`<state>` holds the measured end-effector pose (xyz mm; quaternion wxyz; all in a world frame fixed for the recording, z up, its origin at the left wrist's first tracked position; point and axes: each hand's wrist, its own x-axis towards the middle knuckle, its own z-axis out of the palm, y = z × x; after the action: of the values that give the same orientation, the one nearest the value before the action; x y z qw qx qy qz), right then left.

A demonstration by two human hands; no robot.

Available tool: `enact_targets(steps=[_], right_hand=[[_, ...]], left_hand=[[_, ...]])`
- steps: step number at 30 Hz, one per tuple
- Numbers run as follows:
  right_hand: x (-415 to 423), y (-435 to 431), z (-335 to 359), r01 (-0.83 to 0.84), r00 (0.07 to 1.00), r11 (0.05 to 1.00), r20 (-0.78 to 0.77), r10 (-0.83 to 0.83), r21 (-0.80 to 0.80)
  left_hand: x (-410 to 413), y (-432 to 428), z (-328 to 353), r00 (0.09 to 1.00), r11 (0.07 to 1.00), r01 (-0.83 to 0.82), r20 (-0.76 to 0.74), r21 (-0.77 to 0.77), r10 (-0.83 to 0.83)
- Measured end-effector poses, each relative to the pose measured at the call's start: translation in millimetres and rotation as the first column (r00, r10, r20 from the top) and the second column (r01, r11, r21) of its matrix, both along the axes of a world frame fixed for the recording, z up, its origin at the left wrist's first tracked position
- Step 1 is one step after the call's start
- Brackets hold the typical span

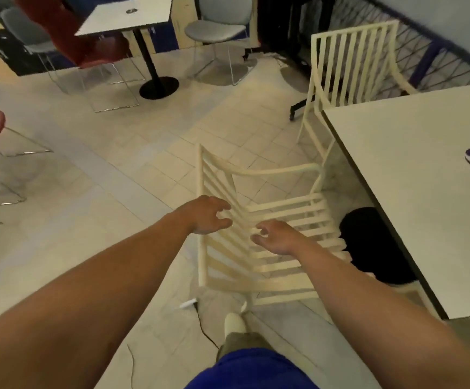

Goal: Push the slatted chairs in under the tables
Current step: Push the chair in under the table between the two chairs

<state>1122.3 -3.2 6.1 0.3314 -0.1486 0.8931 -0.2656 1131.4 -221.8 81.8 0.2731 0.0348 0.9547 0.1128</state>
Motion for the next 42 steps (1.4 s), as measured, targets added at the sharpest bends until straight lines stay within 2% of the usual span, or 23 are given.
enact_targets(steps=[4, 7, 12, 19, 23, 27, 29, 32, 36, 42], right_hand=[[-21, -23, -9, 0.083, 0.996, 0.996, 0.041, -0.083, -0.011], [-30, -28, -16, 0.223, 0.972, 0.972, 0.095, -0.216, -0.069], [-26, -35, -35, 0.364, 0.921, 0.925, 0.189, -0.341, -0.11], [-2, -95, -68, 0.533, 0.799, 0.843, 0.373, -0.472, -0.073], [-24, -141, -74, 0.585, 0.722, 0.811, 0.444, -0.531, 0.017], [-44, -185, -73, 0.688, 0.588, 0.708, 0.451, -0.671, 0.158], [-44, -208, -70, 0.702, 0.549, 0.676, 0.433, -0.715, 0.226], [-37, -239, -73, 0.769, 0.473, 0.575, 0.356, -0.806, 0.281], [-34, -253, -75, 0.809, 0.428, 0.452, 0.149, -0.891, 0.376], [-43, -261, -69, 0.819, 0.397, 0.387, 0.069, -0.915, 0.424]], left_hand=[[-46, -19, -6, 0.997, 0.997, 0.075, 0.035, -0.01, -0.075], [-76, -21, -15, 0.974, 0.978, 0.199, 0.12, -0.057, -0.192], [-119, -30, -38, 0.911, 0.918, 0.358, 0.279, -0.173, -0.303], [-186, -45, -76, 0.68, 0.637, 0.719, 0.473, -0.278, -0.56], [-242, -60, -93, 0.482, 0.458, 0.866, 0.577, -0.2, -0.659], [-286, -86, -107, 0.309, 0.304, 0.945, 0.619, -0.118, -0.722], [-297, -104, -115, 0.233, 0.232, 0.969, 0.609, -0.083, -0.758], [-309, -121, -129, 0.154, 0.134, 0.988, 0.472, -0.075, -0.868], [-313, -129, -139, 0.103, 0.097, 0.995, 0.329, -0.035, -0.939], [-323, -135, -146, 0.088, 0.082, 0.996, 0.233, -0.037, -0.968]])
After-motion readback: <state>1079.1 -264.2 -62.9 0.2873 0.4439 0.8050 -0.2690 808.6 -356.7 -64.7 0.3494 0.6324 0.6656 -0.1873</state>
